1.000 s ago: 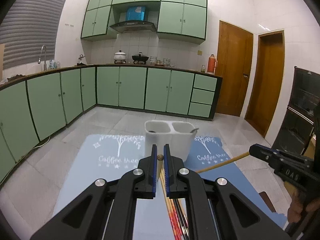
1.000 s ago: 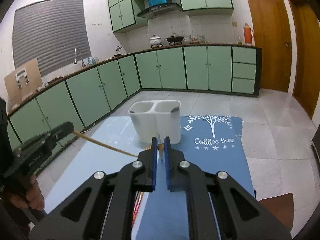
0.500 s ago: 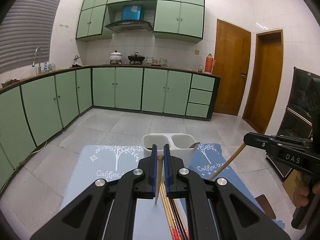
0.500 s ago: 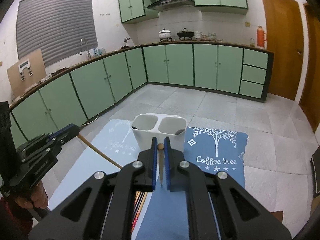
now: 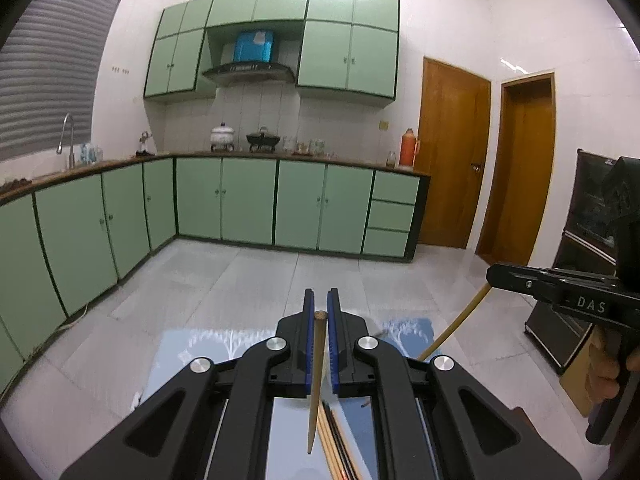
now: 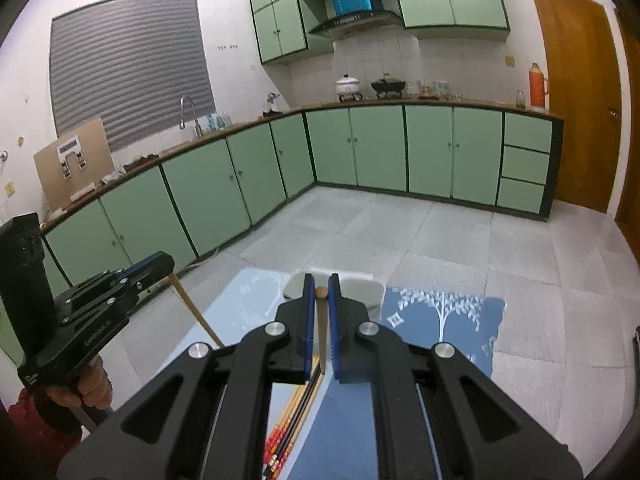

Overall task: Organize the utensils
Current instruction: 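Lift the wooden chopstick and lower it into the white holder, then open the right gripper and move it back toward the chopsticks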

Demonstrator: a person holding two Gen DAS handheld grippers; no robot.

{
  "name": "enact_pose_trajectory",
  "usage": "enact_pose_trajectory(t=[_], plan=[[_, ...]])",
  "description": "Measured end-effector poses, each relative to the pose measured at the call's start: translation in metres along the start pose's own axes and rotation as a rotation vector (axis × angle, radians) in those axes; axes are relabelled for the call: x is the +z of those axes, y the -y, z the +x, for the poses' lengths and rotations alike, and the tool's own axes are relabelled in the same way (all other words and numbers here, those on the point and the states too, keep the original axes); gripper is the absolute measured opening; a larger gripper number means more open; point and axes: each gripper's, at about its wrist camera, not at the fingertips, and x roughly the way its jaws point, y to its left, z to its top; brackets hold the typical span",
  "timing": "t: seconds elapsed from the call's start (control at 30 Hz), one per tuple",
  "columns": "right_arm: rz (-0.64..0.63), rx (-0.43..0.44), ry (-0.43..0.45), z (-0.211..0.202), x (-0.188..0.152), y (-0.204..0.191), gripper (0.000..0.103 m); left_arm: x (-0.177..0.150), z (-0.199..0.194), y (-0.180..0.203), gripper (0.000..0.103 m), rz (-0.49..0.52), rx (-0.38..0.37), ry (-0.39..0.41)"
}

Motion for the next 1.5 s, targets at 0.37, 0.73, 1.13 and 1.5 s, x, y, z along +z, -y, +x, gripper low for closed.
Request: enact_pose_trajectory(t=[0.37, 0.73, 1.13, 1.5], plan=[[-0.056, -0.042, 0.098, -0.005, 0.061, 0.005, 0.006, 0.078, 0.017, 0.023, 0.006, 0.052, -0.02, 0.153], [-0.042, -0.076, 0.079, 0.056, 0.083, 0.036, 0.006, 0.094, 0.081, 0.025, 0.006, 0.047, -0.01, 0.176], [0.003, -0.053, -0.057, 0.132, 0.046, 0.05, 0.006, 0.05, 0.153, -0.004, 0.006, 0.009, 0.029, 0.044], [0.027, -0.068, -0.037, 0.112, 0.034, 0.047, 0.035, 0.029, 0.142, -0.016, 0.021, -0.008, 0.04, -0.025]])
